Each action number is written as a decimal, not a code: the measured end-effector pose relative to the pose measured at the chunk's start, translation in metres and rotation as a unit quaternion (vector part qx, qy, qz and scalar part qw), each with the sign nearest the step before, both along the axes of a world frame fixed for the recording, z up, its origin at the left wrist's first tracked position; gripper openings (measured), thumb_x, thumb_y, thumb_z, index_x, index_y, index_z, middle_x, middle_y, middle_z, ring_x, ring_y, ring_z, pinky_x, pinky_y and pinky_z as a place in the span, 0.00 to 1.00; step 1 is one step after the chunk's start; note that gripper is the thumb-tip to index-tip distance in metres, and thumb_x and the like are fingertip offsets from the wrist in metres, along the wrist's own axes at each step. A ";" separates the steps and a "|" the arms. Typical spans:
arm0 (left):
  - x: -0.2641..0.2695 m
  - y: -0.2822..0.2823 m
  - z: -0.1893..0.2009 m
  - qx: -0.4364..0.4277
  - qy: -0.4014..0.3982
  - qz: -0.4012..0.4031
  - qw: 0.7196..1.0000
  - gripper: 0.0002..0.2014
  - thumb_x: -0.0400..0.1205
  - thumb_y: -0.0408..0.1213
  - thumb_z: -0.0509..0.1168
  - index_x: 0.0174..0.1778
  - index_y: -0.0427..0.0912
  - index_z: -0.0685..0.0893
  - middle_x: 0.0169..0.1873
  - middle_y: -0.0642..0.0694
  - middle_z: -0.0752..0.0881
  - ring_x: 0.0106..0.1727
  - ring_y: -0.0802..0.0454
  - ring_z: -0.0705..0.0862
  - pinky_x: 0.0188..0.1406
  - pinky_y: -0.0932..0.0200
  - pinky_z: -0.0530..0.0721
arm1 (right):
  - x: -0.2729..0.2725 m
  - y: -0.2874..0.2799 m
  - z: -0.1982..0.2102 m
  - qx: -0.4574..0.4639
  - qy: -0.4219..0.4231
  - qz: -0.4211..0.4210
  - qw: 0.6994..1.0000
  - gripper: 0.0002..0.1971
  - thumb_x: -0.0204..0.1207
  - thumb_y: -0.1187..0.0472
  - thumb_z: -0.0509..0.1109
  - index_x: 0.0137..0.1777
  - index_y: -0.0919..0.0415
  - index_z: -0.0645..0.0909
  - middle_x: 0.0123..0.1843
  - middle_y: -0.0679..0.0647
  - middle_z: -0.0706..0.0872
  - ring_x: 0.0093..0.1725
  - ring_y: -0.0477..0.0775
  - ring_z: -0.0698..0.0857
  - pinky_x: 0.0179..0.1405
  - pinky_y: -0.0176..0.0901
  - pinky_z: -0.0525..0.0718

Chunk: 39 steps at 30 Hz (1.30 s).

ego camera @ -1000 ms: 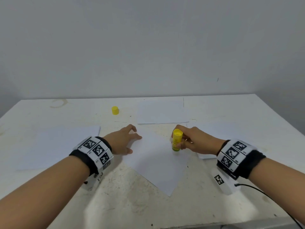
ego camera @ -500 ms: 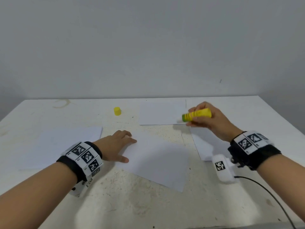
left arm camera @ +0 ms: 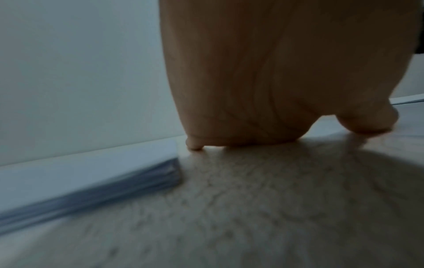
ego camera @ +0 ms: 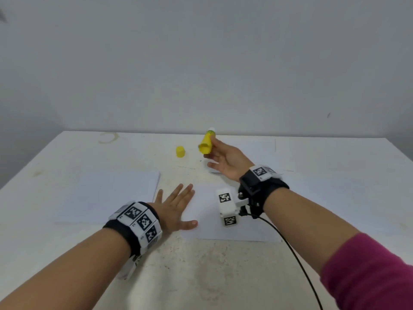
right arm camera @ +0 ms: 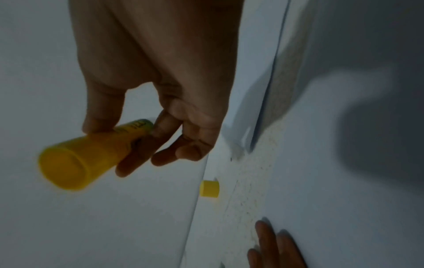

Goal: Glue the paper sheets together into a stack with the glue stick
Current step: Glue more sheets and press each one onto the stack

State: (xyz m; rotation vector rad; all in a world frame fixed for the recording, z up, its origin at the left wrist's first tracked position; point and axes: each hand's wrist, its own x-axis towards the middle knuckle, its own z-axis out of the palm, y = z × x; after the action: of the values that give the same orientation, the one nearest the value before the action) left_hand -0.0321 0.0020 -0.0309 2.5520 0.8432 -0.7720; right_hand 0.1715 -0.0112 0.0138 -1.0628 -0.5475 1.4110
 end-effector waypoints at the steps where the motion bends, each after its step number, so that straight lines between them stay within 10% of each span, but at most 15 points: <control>1: 0.000 0.001 0.000 -0.004 -0.001 -0.001 1.000 0.76 0.35 0.87 0.23 0.80 0.48 0.25 0.68 0.60 0.17 0.75 0.60 0.22 0.76 0.36 0.28 | -0.006 0.009 -0.003 0.001 -0.052 0.017 0.999 0.08 0.81 0.55 0.67 0.48 0.60 0.82 0.43 0.53 0.87 0.36 0.47 0.84 0.33 0.36 0.80; 3: -0.001 0.002 0.000 -0.011 -0.002 -0.009 1.000 0.76 0.35 0.88 0.26 0.79 0.48 0.24 0.68 0.60 0.17 0.72 0.62 0.20 0.75 0.35 0.28 | -0.015 0.027 -0.004 0.004 -0.220 0.036 0.975 0.07 0.77 0.58 0.73 0.49 0.61 0.83 0.44 0.55 0.87 0.37 0.48 0.83 0.36 0.38 0.79; 6: -0.001 0.002 0.002 -0.024 -0.005 -0.010 1.000 0.76 0.35 0.89 0.28 0.79 0.48 0.24 0.71 0.60 0.18 0.72 0.62 0.20 0.75 0.35 0.28 | -0.022 0.049 -0.005 -0.014 -0.507 0.049 0.861 0.16 0.69 0.60 0.79 0.54 0.64 0.83 0.49 0.57 0.87 0.45 0.53 0.84 0.46 0.43 0.81; 10: 0.000 0.003 0.002 -0.033 -0.009 -0.003 0.999 0.75 0.36 0.89 0.29 0.79 0.49 0.23 0.72 0.60 0.17 0.71 0.61 0.19 0.74 0.35 0.26 | -0.032 0.067 -0.011 -0.035 -0.641 0.073 0.763 0.20 0.68 0.59 0.80 0.57 0.65 0.79 0.56 0.59 0.84 0.48 0.53 0.78 0.46 0.41 0.73; 17: 0.000 0.005 0.000 -0.030 -0.005 -0.003 1.000 0.75 0.39 0.90 0.33 0.78 0.50 0.23 0.70 0.61 0.17 0.72 0.59 0.18 0.74 0.36 0.25 | -0.045 0.073 -0.014 -0.029 -0.675 0.085 0.733 0.21 0.74 0.62 0.75 0.66 0.64 0.77 0.63 0.58 0.83 0.62 0.59 0.82 0.57 0.43 0.78; 22: 0.000 -0.001 0.005 -0.018 0.011 0.012 1.000 0.57 0.75 0.70 0.60 0.80 0.47 0.24 0.77 0.55 0.20 0.79 0.54 0.22 0.75 0.36 0.27 | -0.046 0.072 -0.011 -0.060 -0.681 0.116 0.720 0.28 0.70 0.56 0.79 0.67 0.65 0.75 0.65 0.59 0.82 0.63 0.58 0.82 0.61 0.45 0.80; 28: 0.000 0.000 0.007 -0.023 0.019 0.011 1.000 0.62 0.69 0.76 0.58 0.80 0.48 0.24 0.73 0.59 0.19 0.78 0.55 0.21 0.75 0.36 0.26 | -0.024 0.031 0.014 -0.057 -0.599 0.108 0.791 0.38 0.70 0.48 0.79 0.76 0.61 0.68 0.70 0.55 0.79 0.66 0.52 0.79 0.62 0.39 0.74; 32: 0.000 0.002 0.007 -0.031 0.020 -0.009 0.999 0.76 0.39 0.89 0.37 0.78 0.48 0.22 0.69 0.59 0.16 0.74 0.58 0.19 0.73 0.36 0.25 | 0.018 -0.031 0.038 -0.058 -0.607 0.103 0.786 0.32 0.71 0.49 0.77 0.72 0.59 0.73 0.68 0.54 0.81 0.63 0.49 0.81 0.62 0.38 0.75; 37: 0.000 0.002 0.005 -0.019 0.015 -0.017 1.000 0.78 0.35 0.89 0.34 0.78 0.47 0.22 0.68 0.58 0.16 0.73 0.57 0.19 0.74 0.35 0.26 | 0.095 -0.120 0.035 -0.272 -0.688 0.235 0.630 0.55 0.67 0.40 0.77 0.84 0.61 0.48 0.85 0.57 0.56 0.83 0.56 0.58 0.77 0.47 0.61; 39: -0.001 0.000 0.003 -0.017 0.010 -0.014 1.000 0.78 0.35 0.90 0.33 0.79 0.47 0.23 0.69 0.57 0.16 0.73 0.56 0.19 0.74 0.35 0.27 | 0.115 -0.149 0.022 -0.355 -0.694 0.285 0.557 0.75 0.48 0.25 0.75 0.84 0.63 0.37 0.86 0.61 0.42 0.85 0.61 0.44 0.81 0.56 0.53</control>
State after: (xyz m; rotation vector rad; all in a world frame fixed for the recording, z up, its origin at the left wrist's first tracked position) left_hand -0.0328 0.0025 -0.0275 2.5361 0.7956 -0.8133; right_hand 0.2867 -0.1601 0.0360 -2.9045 -1.6363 0.9748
